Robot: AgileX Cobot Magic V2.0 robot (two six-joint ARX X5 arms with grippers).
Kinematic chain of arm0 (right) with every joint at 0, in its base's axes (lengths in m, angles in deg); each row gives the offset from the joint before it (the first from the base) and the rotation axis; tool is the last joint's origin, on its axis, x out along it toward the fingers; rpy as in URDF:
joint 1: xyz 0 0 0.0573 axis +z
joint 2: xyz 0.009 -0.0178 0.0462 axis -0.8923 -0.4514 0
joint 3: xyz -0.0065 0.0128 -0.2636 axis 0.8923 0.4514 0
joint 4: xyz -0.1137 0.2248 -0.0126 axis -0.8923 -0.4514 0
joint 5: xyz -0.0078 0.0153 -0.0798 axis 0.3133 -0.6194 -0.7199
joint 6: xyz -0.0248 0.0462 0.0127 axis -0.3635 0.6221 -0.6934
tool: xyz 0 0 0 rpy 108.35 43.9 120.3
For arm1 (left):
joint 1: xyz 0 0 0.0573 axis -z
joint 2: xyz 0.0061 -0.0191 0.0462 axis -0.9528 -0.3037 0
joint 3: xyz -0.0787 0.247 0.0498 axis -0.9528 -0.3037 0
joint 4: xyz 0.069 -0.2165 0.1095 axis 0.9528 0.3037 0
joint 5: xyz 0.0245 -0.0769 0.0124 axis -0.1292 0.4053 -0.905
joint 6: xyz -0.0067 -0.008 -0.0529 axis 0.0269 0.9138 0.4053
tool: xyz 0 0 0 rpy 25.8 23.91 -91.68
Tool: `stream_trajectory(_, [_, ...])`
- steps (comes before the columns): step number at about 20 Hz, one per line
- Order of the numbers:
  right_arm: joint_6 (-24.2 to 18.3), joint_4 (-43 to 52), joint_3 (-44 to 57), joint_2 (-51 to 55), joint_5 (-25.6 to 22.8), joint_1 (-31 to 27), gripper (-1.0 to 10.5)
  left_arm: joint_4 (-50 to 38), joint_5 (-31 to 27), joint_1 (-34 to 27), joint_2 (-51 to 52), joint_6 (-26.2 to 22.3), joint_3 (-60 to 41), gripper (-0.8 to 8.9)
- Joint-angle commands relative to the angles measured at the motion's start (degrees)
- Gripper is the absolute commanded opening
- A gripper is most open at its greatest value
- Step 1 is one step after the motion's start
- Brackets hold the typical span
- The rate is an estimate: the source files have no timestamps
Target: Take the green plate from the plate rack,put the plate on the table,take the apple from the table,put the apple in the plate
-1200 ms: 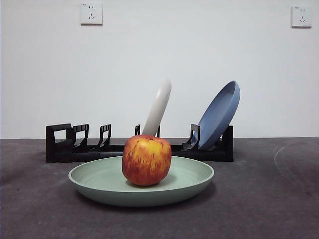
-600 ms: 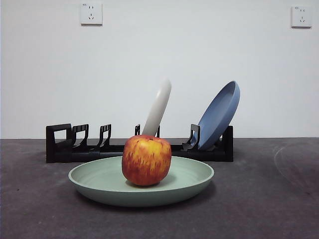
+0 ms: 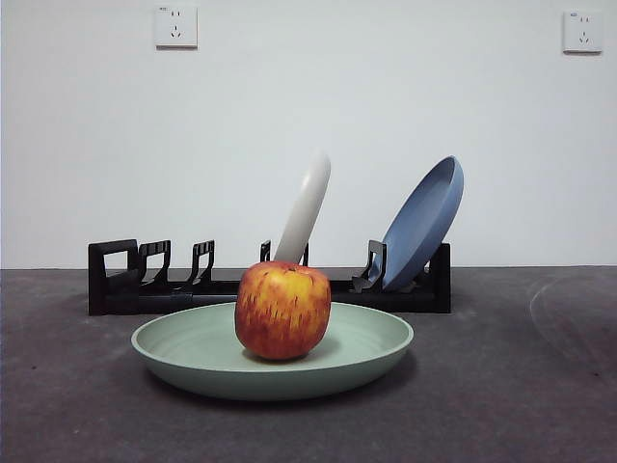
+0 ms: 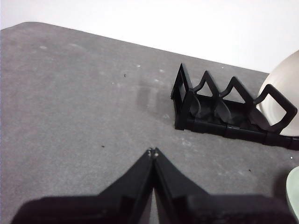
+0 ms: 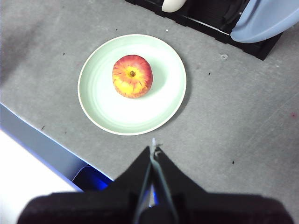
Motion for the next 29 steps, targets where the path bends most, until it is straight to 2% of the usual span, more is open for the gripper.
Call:
stream_trajectory(1, [0.61,0.24,0.46,-0.02,-0.22,0.04,-0.2,-0.57,-0.15,-0.20,-0.52,-0.92,-0.44,-0.03])
stream_trajectory(8, [0.61,0.22,0.46,-0.02,-0.22,0.04,-0.2,-0.57,-0.15,-0.20,-2.58,-0.90,-0.44,-0.04])
stream_trajectory(10, [-2.56,0.13,0.46,-0.02,-0.70,0.04,-0.2,-0.57,-0.15,-0.20,-3.02,-0.90,-0.44,-0.04])
stream_trajectory(11, [-4.20,0.26,0.46,-0.02,-1.79,0.04,-0.2,-0.57,-0.15,-0.20,-3.26,-0.90,-0.44,-0.04])
stream_trajectory(15, [-5.73,3.21,3.06,-0.37,-7.65,-1.05,-0.2,-0.57,-0.15,-0.20,-3.78,-0.90,-0.44,-0.04])
stream_trajectory(17, [-10.38,12.50,11.19,-0.09,-7.41,-4.46,-0.2,-0.57,-0.15,-0.20,-4.02,-0.90,-0.44,-0.03])
stream_trajectory(19, [-13.18,28.94,22.60,0.70,-6.58,-9.25,-0.2,-0.57,-0.15,-0.20,-4.20,-0.92,-0.44,-0.04])
stream_trajectory(21, [-13.40,53.64,36.44,2.19,-1.38,-15.06,-0.2,-0.55,-0.15,-0.20,-4.31,-0.90,-0.44,-0.04])
stream_trajectory(23, [-13.42,80.89,49.51,4.37,6.05,-20.65,-0.2,-0.55,-0.15,-0.20,-4.31,-0.90,-0.44,-0.03])
stream_trajectory(25, [-13.57,98.40,58.27,7.87,8.41,-25.73,-0.2,-0.57,-0.15,-0.20,-4.31,-0.90,-0.44,-0.03])
stream_trajectory(27, [-13.62,100.08,62.31,12.87,8.41,-30.80,-0.2,-0.55,-0.15,-0.20,-4.31,-0.90,-0.44,-0.03])
stream_trajectory(29, [-13.84,93.50,63.80,18.71,8.41,-36.00,-0.2,-0.57,-0.15,-0.20,-4.31,-0.90,-0.44,-0.03])
